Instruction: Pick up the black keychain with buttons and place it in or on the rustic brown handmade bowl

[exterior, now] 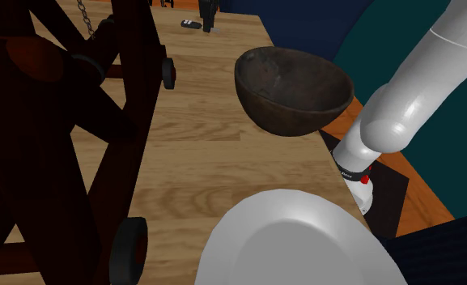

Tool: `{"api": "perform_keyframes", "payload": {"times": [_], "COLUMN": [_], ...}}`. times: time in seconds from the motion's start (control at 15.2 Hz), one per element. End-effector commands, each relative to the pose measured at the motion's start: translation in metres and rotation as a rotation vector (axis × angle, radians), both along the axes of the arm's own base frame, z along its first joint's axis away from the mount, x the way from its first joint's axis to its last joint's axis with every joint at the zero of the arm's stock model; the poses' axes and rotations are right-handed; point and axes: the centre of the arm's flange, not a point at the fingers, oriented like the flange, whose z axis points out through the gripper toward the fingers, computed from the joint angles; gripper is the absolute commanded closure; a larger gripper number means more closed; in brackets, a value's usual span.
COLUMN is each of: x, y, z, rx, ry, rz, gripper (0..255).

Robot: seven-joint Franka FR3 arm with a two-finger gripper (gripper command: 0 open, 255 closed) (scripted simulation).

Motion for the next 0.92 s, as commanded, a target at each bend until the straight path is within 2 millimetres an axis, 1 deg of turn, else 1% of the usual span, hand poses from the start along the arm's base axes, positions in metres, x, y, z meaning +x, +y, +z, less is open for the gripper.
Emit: {"api": "perform_keyframes", "payload": {"times": [0.0, 0.2, 0.86], "x": [0.0, 0.0, 0.0], "y": [0.0, 0.0, 0.0], "z": [-0.001, -0.001, 0.052], "rx": [-0.001, -0.001, -0.001], "ry": [0.002, 0.002, 0.002], "rz": [-0.001, -0.001, -0.001], "gripper": [255, 255, 255]}}
